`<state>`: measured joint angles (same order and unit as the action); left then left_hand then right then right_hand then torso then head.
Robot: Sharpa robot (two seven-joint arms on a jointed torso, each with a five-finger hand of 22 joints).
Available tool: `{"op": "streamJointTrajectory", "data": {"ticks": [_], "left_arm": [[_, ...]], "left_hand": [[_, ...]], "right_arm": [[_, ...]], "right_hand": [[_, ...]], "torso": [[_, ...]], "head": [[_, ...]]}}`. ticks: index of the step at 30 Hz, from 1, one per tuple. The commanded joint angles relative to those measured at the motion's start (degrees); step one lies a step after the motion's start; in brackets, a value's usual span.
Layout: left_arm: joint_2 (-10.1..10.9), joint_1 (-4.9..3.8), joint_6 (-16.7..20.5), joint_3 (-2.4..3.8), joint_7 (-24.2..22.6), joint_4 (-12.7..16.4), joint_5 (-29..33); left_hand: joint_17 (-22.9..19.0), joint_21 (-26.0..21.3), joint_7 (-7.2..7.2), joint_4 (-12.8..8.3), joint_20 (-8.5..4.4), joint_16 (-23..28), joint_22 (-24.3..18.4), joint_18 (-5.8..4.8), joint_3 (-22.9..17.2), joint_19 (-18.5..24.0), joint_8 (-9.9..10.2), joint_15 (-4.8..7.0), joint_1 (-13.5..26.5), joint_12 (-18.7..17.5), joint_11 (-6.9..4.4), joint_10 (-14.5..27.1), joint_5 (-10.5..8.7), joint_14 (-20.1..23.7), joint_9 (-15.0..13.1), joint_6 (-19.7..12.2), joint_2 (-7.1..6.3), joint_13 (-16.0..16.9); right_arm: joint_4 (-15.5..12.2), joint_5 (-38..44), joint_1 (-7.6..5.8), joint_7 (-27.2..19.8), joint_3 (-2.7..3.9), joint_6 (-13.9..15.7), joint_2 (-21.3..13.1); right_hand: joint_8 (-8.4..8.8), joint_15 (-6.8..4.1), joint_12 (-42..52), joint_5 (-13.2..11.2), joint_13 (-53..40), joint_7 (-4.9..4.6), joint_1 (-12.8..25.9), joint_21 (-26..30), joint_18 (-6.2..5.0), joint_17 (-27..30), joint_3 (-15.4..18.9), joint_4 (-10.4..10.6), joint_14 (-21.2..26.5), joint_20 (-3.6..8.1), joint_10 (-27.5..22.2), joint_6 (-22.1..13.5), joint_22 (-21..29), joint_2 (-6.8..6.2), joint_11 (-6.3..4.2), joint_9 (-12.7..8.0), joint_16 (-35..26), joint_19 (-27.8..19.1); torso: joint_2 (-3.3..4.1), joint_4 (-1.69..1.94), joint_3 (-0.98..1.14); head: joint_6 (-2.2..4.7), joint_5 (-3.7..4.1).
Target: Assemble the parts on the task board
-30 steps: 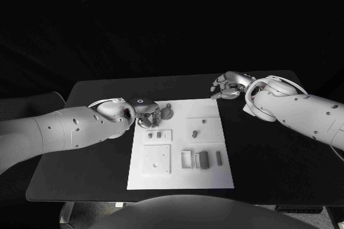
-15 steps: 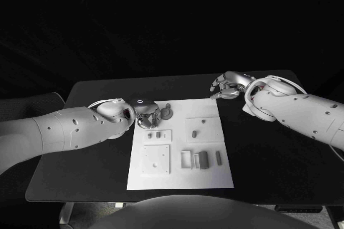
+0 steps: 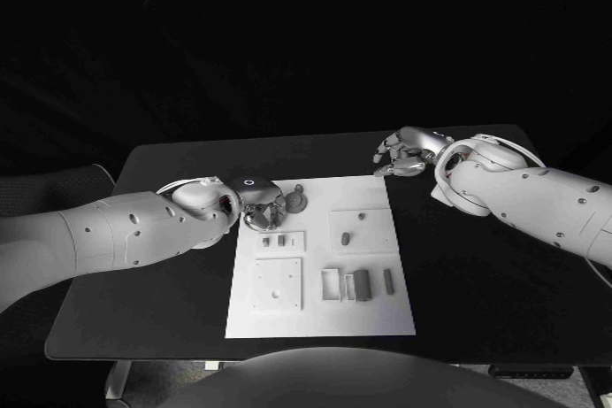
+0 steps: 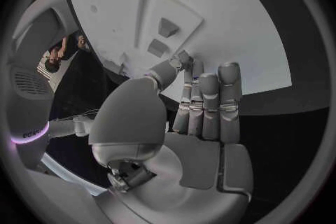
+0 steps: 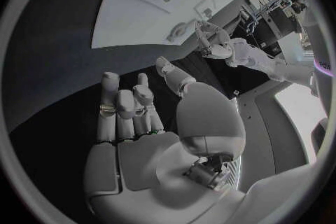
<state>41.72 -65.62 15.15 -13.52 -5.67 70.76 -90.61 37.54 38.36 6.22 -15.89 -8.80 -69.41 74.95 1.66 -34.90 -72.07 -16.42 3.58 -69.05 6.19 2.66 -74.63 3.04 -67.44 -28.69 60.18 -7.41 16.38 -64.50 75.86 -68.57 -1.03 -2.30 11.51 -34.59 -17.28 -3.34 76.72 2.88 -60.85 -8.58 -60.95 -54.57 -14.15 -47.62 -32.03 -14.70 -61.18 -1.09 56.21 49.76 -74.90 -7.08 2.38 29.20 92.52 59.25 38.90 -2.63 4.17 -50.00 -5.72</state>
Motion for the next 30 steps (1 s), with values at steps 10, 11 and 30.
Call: {"op": "streamJointTrajectory", "data": {"ticks": [10, 11, 30], "left_arm": [[-0.5, 0.40, -0.2, -0.07, -0.2, -0.7, 0.0], [-0.5, 0.41, -0.1, -0.07, -0.2, -0.7, 0.0], [-0.5, 0.41, 1.2, -0.07, -0.2, -1.0, 0.6]], "left_hand": [[-0.1, 0.4, 0.91, 0.1, -0.55, -0.6, 1.1, 5.91, 0.7, 0.1, 0.7, 0.32, 0.2, -0.1, -0.16, -0.6, 0.10, 0.4, 0.6, -1.7, -1.25, 0.6], [-0.1, 0.4, 1.01, 0.1, -0.56, -0.6, 1.1, 5.90, 0.7, 0.1, 0.9, 0.29, 0.2, -0.2, -0.13, -0.5, 0.10, 0.4, 0.7, -2.1, -1.35, 0.7], [-0.4, 0.1, 0.72, 0.8, -0.39, -0.8, 1.1, 5.89, 1.1, 0.3, 3.0, 0.04, 0.4, -0.7, 0.13, 0.3, 0.03, 0.9, 1.8, -7.0, -2.97, 1.9]], "right_arm": [[0.0, 0.1, 0.03, -0.4, 0.02, -0.6, 0.1], [0.0, 0.1, 0.03, -0.4, 0.02, -0.6, 0.1], [0.0, 0.1, 0.03, -0.4, 0.02, -0.6, 0.0]], "right_hand": [[0.18, 0.02, 0.2, -0.1, 0.1, -0.42, 0.0, 0.3, -0.85, -0.1, 0.2, 0.3, -0.3, 0.28, -0.6, -0.1, -0.7, 0.31, 0.29, 0.1, -0.3, 0.0], [0.18, 0.02, 0.2, -0.1, 0.1, -0.42, 0.1, 0.3, -0.85, -0.1, 0.2, 0.3, -0.3, 0.28, -0.6, -0.1, -0.7, 0.31, 0.29, 0.1, -0.3, 0.0], [0.19, 0.02, 0.2, -0.1, 0.2, -0.42, 0.1, 0.3, -0.85, -0.1, 0.2, 0.3, -0.3, 0.28, -0.7, -0.1, -0.7, 0.31, 0.28, 0.1, -0.3, 0.0]], "torso": [[0.04, 0.00, -0.02], [0.02, 0.00, -0.01], [-0.01, 0.01, 0.02]], "head": [[0.00, 0.10], [0.00, 0.11], [0.00, 0.20]]}}
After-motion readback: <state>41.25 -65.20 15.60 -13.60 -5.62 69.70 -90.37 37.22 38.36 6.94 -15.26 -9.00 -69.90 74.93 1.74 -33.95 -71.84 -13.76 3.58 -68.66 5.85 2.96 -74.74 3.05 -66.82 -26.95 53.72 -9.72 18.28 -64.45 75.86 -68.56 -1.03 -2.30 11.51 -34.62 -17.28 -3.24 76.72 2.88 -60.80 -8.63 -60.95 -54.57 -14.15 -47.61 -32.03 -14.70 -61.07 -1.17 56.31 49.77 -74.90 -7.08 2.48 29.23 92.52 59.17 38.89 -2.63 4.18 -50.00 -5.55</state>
